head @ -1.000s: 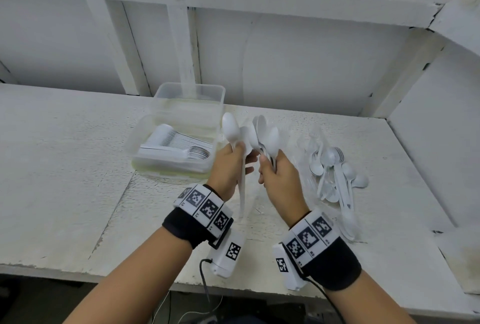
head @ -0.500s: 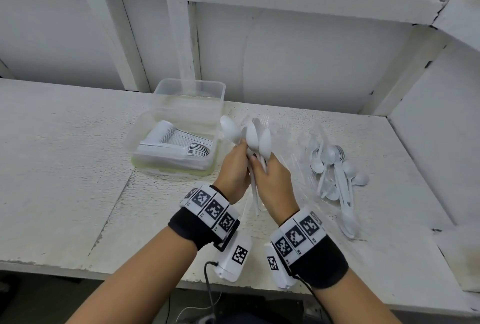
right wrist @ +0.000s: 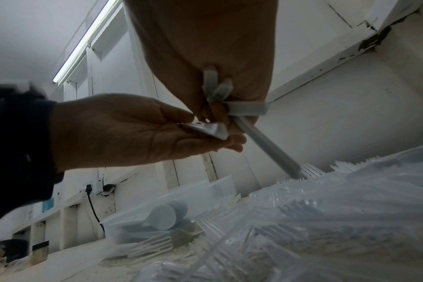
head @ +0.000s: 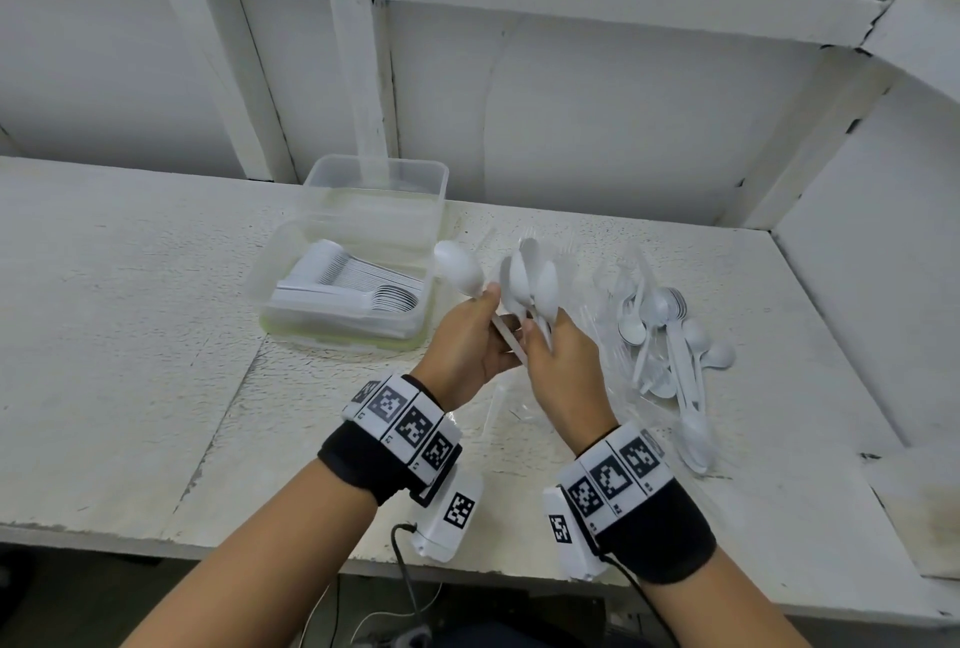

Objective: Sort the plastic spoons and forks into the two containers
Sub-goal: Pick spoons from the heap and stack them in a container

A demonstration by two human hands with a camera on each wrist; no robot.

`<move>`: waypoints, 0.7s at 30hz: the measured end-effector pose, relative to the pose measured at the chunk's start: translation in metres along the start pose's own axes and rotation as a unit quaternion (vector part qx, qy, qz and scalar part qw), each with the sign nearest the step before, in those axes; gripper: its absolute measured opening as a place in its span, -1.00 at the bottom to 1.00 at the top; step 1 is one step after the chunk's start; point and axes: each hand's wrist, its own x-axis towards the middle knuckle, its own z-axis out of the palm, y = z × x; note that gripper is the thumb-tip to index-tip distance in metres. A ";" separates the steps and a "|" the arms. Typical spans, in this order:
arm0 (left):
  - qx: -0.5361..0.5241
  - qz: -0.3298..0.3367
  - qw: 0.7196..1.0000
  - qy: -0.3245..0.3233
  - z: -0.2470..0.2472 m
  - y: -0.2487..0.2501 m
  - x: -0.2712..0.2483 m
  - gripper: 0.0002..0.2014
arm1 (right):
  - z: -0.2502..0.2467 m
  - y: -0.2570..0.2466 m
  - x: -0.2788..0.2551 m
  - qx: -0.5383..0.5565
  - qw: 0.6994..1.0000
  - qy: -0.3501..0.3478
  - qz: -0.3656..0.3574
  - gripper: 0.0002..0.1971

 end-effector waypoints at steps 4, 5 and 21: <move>0.035 0.068 0.990 0.115 -0.004 0.002 0.002 -0.83 | -0.009 0.005 0.003 0.013 0.999 0.027 0.035 -0.82; 0.076 0.093 0.982 0.145 -0.007 0.002 0.003 -0.81 | -0.011 0.005 0.004 0.015 0.999 0.028 0.041 -0.83; 0.160 0.053 0.982 0.088 0.002 0.009 -0.006 -0.78 | -0.001 -0.003 0.003 0.081 0.996 0.017 0.017 -0.86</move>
